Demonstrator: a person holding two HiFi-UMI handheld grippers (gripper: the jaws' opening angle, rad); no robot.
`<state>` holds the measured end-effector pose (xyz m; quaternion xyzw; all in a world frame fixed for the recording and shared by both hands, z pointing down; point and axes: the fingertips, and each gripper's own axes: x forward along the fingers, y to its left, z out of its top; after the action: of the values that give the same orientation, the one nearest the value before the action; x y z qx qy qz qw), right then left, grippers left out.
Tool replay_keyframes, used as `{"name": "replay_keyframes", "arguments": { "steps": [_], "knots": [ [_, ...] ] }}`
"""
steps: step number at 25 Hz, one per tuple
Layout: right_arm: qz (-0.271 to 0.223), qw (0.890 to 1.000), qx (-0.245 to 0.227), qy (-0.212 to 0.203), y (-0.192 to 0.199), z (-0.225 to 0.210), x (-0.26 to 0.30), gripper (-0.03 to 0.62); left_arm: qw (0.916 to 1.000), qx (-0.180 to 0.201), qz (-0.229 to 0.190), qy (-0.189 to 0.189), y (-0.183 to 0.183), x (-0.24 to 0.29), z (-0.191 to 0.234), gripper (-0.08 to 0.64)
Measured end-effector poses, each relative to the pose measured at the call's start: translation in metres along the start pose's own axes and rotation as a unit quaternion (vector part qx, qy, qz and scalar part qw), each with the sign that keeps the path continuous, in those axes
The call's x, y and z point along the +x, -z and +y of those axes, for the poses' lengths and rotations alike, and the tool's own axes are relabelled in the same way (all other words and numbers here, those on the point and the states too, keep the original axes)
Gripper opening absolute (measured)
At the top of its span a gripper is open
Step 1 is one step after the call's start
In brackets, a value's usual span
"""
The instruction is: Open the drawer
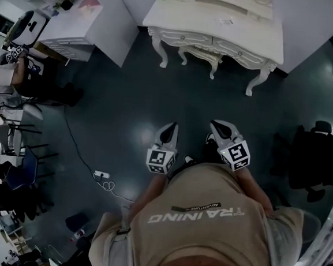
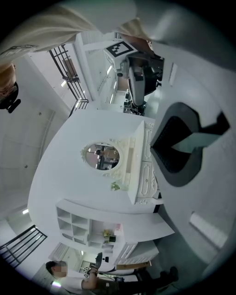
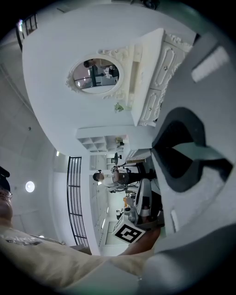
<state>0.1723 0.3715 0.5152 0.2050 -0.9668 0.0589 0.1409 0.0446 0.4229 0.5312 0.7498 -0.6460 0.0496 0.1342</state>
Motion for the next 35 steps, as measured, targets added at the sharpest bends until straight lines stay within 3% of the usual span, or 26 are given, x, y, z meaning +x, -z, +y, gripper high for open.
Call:
{"name": "replay_keyframes", "arguments": {
  "steps": [7, 12, 18, 22, 25, 35],
  "knots": [
    [-0.042, 0.999, -0.01, -0.027, -0.043, -0.043, 0.053, 0.003, 0.9998, 0.014, 0.002, -0.014, -0.037, 0.047, 0.021, 0.008],
    [-0.041, 0.998, 0.016, -0.039, -0.038, -0.095, 0.077, 0.003, 0.9994, 0.029, 0.011, -0.017, -0.056, 0.096, 0.029, 0.008],
    [-0.039, 0.998, 0.036, -0.045, -0.03, -0.157, 0.105, 0.003, 0.9989, -0.007, 0.017, -0.043, -0.063, 0.16, 0.044, 0.008],
    [-0.02, 0.997, 0.046, -0.064, -0.02, -0.169, 0.125, 0.003, 0.9973, -0.043, 0.03, -0.051, -0.056, 0.181, 0.054, 0.008],
    [-0.013, 0.997, 0.042, -0.068, -0.021, -0.184, 0.146, 0.003, 0.9968, -0.049, 0.034, -0.053, -0.058, 0.205, 0.071, 0.008],
    [0.012, 0.999, 0.017, -0.037, -0.053, -0.192, 0.228, 0.003, 0.9994, -0.027, 0.017, -0.009, -0.083, 0.245, 0.152, 0.008]
  ]
}}
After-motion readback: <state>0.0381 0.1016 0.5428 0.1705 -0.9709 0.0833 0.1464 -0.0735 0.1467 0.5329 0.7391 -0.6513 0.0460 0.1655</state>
